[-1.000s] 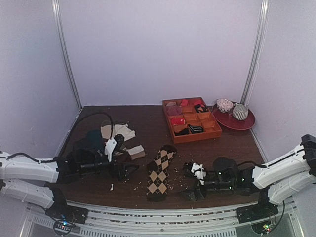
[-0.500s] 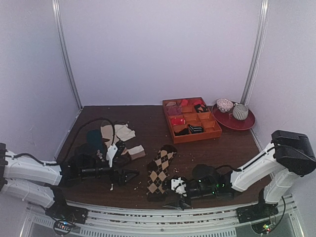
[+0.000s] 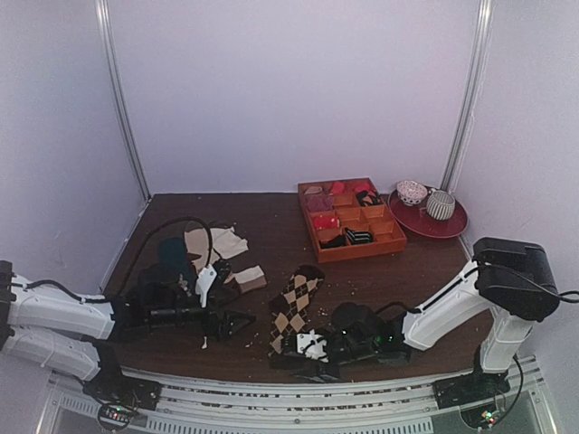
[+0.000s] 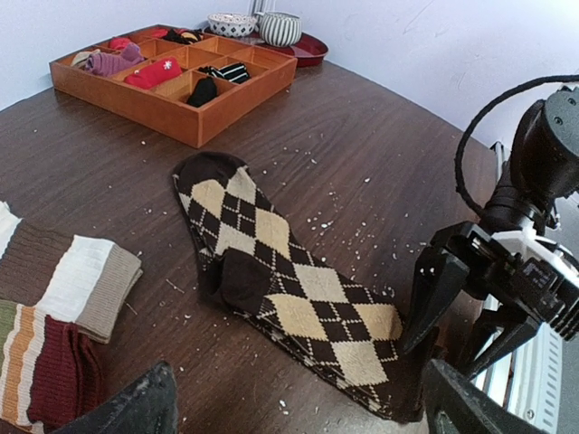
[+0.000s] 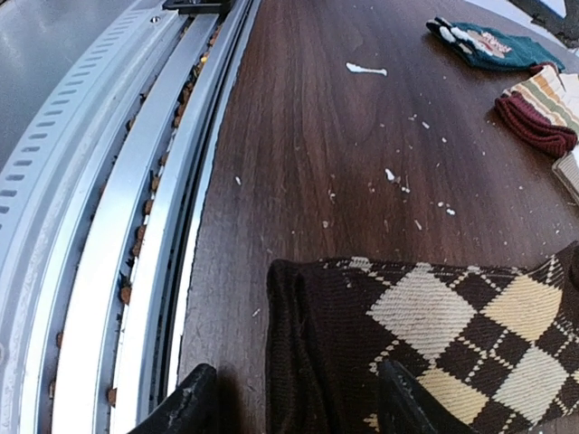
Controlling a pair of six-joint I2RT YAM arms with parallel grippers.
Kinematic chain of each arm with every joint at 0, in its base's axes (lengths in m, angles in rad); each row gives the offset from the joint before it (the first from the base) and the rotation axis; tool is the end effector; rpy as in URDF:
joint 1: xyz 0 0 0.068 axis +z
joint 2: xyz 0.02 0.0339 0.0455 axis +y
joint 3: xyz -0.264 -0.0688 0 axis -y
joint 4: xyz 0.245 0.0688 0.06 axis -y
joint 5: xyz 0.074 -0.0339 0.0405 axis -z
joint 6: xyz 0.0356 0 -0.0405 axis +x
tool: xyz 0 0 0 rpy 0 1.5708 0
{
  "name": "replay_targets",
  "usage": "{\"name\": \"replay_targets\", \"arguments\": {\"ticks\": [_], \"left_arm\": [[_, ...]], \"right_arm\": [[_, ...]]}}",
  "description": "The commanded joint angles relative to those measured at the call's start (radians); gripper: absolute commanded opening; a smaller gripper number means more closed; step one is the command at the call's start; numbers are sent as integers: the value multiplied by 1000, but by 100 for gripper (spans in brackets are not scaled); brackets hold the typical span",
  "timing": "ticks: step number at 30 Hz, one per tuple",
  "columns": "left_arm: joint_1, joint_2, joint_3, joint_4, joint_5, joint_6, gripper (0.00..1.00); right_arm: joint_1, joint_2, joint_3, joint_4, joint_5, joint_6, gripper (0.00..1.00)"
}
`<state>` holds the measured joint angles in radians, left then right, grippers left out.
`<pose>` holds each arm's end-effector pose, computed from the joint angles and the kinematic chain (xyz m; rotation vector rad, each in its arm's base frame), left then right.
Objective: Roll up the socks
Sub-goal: Roll a pair of socks at the center of the board.
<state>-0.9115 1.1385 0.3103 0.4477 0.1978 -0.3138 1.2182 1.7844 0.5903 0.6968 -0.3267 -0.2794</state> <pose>0.1295 -0.1785 0.1728 0.7443 1.9425 -0.9765 0.0986 0.3010 0.1144 -1.6244 1.4369 0.8982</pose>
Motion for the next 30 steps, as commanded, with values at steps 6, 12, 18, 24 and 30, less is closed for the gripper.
{"name": "replay_targets", "arguments": {"ticks": [6,12,18,24,30], "left_arm": [[-4,7,19,33,23,-2,94],[-4,5,24,28,42,18,94],[-4,11,15,71,83,57,92],[-6,44,-8,178,203,100,85],[-12,146,0,258,348,131,83]], "right_arm": [[-6,25,9,-103,41,43,48],[-11,34,14,-141,65,117,22],[-116,60,94,-221,-201,358,13],[-219,144,169,-295,-398,639,11],[-294,208,187,-335,-495,850,10]]}}
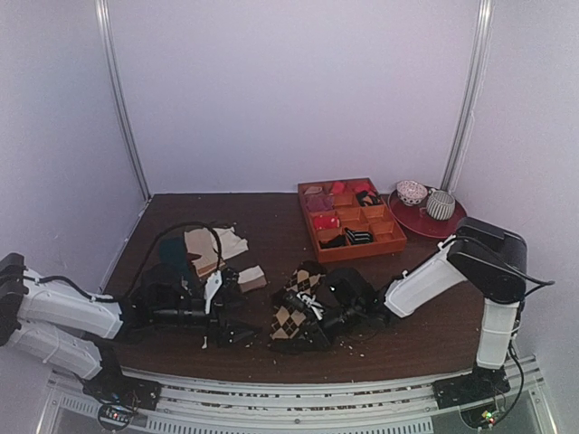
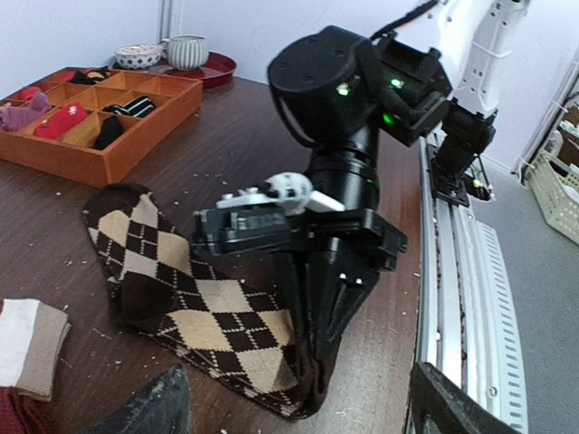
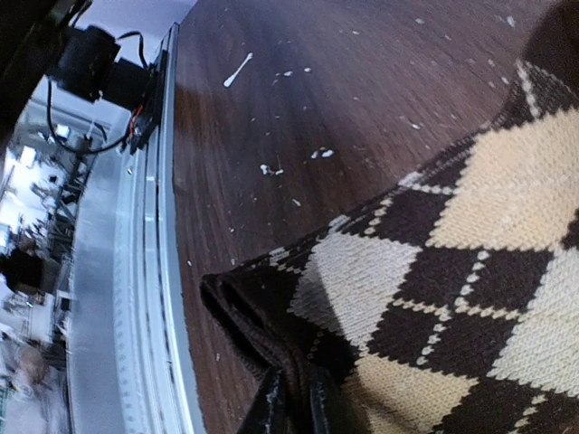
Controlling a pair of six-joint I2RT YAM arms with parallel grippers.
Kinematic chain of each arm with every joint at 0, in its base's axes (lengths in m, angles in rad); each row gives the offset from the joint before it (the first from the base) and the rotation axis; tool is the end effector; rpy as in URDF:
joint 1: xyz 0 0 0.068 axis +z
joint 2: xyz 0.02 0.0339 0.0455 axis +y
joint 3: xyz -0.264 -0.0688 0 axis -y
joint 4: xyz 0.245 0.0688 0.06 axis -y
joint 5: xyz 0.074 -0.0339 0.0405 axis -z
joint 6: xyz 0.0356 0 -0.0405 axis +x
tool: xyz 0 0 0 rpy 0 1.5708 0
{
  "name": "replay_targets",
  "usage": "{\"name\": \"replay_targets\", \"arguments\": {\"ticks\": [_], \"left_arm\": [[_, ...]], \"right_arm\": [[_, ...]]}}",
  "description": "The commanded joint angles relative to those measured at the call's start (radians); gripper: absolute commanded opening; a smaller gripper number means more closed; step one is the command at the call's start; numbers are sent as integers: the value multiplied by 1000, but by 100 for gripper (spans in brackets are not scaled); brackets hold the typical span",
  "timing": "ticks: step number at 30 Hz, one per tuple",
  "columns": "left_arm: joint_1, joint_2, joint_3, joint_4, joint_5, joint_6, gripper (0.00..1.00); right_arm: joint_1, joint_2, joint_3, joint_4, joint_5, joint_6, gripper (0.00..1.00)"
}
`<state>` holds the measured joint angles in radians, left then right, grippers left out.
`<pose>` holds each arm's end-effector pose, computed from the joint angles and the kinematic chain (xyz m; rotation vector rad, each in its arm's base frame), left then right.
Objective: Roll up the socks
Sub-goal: Roll a pair of socks at the center of the board.
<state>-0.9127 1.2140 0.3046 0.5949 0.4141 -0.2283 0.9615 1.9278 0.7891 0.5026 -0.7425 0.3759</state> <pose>0.1275 -0.1883 0.1714 0.9627 1.7893 -1.1429 0.1805 0.3008 0.1040 -1.1533 2.1790 1.4958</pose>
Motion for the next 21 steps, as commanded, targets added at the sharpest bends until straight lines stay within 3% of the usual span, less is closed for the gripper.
{"name": "replay_targets", "arguments": {"ticks": [1,10,18,21], "left_arm": [[-15,98,14,110,146,53,82],[-52,370,56,239,179,54,78],[-62,461,92,344,137,69,80],[-64,506,117,343,144,90,69]], "right_arm": [[-45,66,-7,-153,-82,210,10],[-70,83,25,-270,-68,207,9],[-72,85,4,-250,-55,206,8],[-73,87,4,-244,-51,209,8]]}}
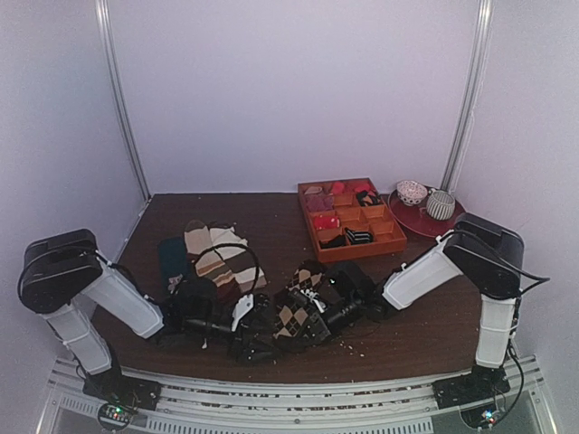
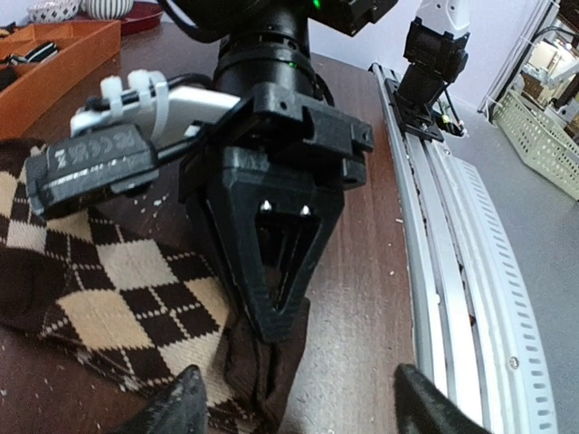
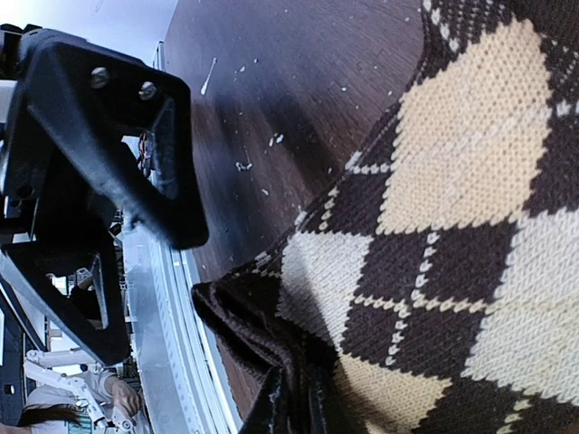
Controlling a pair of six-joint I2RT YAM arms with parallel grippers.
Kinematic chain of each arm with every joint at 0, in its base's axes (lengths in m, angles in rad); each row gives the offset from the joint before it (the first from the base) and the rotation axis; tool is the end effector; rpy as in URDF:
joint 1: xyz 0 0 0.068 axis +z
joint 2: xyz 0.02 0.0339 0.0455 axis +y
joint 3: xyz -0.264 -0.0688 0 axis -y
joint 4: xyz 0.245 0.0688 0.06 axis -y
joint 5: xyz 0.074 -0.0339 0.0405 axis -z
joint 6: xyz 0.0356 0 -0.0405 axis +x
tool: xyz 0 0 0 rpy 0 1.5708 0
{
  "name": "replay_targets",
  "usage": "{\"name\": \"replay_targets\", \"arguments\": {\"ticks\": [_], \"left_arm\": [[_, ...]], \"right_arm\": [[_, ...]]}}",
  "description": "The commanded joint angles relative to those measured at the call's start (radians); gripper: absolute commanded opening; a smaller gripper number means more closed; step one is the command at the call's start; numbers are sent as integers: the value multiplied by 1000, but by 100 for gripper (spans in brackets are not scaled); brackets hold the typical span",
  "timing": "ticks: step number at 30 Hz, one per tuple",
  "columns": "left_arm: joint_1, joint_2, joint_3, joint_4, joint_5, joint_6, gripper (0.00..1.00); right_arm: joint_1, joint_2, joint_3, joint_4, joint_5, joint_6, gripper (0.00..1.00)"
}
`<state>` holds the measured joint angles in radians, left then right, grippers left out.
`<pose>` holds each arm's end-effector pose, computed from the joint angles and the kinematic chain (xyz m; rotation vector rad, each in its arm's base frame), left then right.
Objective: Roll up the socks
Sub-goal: Roll a pair of socks at the center of the board.
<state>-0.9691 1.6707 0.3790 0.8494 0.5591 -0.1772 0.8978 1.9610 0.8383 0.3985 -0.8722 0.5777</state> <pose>0.1348 -0.2297 0.1126 1.1897 1.8331 -1.2565 0.1989 0.2932 0.0986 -0.9420 2.4505 1.6647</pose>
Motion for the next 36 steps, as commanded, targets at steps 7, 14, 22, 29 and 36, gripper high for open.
{"name": "replay_targets", "arguments": {"ticks": [7,14,22,29,36], "left_arm": [[-10,151,68,125,16,26,61],[-11,178,97,90,12,28,50],[-11,217,122,54,36,27,42],[-10,233,116,36,48,19,10],[-10,237,106,24,59,-58,0]], "right_arm": [[-11,56,-44,-134,82,7,8],[-11,63,-48,-125,79,13,8],[-11,66,-56,-107,78,23,8],[-11,68,-55,-105,78,24,7],[-11,31,-56,-90,75,-4,13]]}}
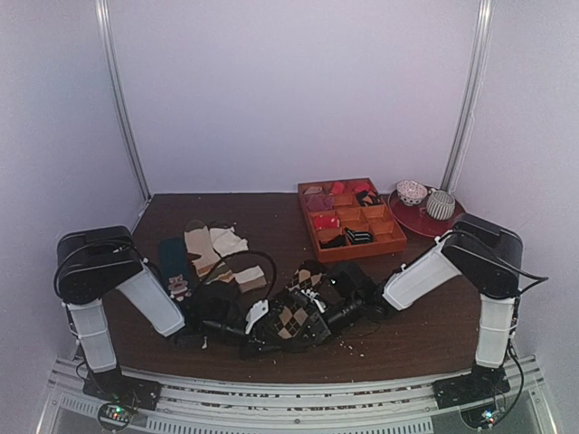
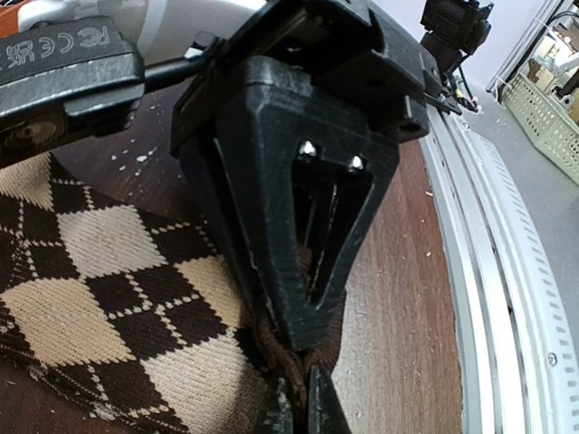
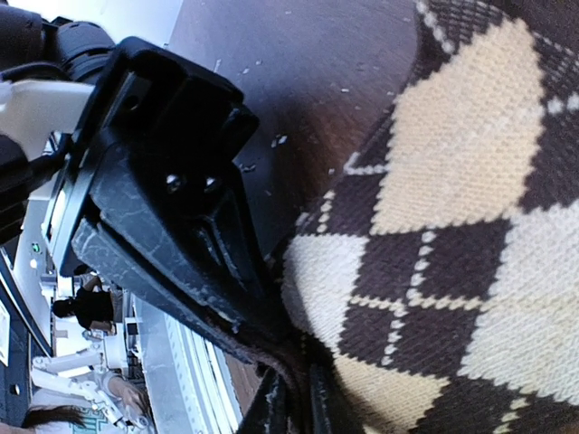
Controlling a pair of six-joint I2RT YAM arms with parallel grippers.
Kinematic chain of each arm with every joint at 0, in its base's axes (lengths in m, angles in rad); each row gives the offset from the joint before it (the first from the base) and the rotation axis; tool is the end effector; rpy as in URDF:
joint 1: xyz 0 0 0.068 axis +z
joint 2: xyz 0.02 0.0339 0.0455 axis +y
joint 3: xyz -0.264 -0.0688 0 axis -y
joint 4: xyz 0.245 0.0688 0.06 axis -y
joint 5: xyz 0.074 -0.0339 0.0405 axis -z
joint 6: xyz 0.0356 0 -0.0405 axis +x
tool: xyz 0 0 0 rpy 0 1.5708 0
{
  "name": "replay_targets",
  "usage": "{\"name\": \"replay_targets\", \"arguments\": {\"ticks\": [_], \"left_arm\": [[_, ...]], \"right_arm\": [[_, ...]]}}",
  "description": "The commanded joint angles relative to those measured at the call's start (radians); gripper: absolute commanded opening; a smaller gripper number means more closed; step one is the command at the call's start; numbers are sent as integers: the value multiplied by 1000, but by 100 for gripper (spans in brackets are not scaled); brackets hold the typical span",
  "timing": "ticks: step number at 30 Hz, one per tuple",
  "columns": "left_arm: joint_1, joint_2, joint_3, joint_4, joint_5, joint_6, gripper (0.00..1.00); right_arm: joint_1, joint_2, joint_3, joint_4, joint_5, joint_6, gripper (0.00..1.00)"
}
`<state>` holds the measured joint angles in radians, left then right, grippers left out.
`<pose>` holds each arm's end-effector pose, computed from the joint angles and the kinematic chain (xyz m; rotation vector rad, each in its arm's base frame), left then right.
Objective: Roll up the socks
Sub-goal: Roll a pair of socks at the center of the board.
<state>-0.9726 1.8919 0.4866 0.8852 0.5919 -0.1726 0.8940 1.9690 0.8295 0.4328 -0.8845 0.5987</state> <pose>0.1484 -0.2531 0.0808 1.2337 1.9040 -1.2742 0.1994 0.2922 0.0967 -0.9280 2.4459 1.6887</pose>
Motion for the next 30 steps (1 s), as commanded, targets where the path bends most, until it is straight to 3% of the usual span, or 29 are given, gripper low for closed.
{"name": "replay_targets", "arguments": {"ticks": [1,9,14,21,30], "left_arm": [[-6,14,-5,-23,14,-94,0],[-5,43,10,-237,-15,-332,0],[-5,36,-4,-292,5,-415,0],[-5,18,19,-385,-16,-418,0],[-5,21,10,-386,-27,-405,0]], "right_arm": [[-7,3,-46,-122,86,-44,16],[3,-336,-131,-23,241,-310,35],[132,-494,-207,-43,498,-668,40],[302,-440,-239,-10,770,-960,41],[318,-344,-187,-37,833,-1044,40]]}}
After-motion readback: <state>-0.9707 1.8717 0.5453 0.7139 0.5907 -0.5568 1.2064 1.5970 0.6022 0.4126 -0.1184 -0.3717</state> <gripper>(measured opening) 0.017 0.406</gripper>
